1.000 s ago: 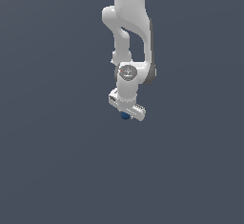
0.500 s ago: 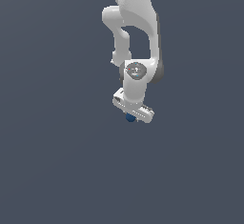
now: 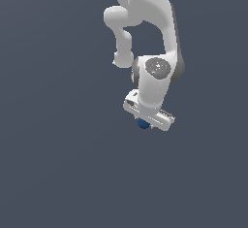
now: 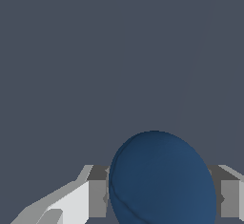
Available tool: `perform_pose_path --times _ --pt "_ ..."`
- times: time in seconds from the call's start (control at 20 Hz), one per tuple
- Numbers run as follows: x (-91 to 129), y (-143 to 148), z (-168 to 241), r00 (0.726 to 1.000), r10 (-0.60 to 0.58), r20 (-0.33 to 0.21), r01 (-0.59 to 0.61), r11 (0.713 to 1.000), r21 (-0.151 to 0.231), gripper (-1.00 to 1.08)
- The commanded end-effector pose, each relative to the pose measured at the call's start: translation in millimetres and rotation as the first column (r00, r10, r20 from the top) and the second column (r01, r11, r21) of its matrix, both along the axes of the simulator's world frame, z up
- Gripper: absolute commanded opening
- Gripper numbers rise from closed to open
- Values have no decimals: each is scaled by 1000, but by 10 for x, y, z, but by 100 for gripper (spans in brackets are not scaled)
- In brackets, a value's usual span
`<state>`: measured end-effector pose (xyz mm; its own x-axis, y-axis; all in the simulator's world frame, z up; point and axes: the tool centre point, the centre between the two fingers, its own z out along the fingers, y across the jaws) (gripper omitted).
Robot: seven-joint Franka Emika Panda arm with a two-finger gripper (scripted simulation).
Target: Pick up the object and move it to a goal position.
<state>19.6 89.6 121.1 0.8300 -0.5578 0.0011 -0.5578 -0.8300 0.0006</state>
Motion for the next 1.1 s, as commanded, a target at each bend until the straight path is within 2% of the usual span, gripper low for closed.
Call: perform_pose_path --times 0.0,0.55,1.05 --pt "132 100 133 1000 -1 0 1 1000 0 -100" --pt "613 457 583 1000 -1 0 1 1000 0 -100" --pt "940 691 874 1000 -1 0 1 1000 1 -100"
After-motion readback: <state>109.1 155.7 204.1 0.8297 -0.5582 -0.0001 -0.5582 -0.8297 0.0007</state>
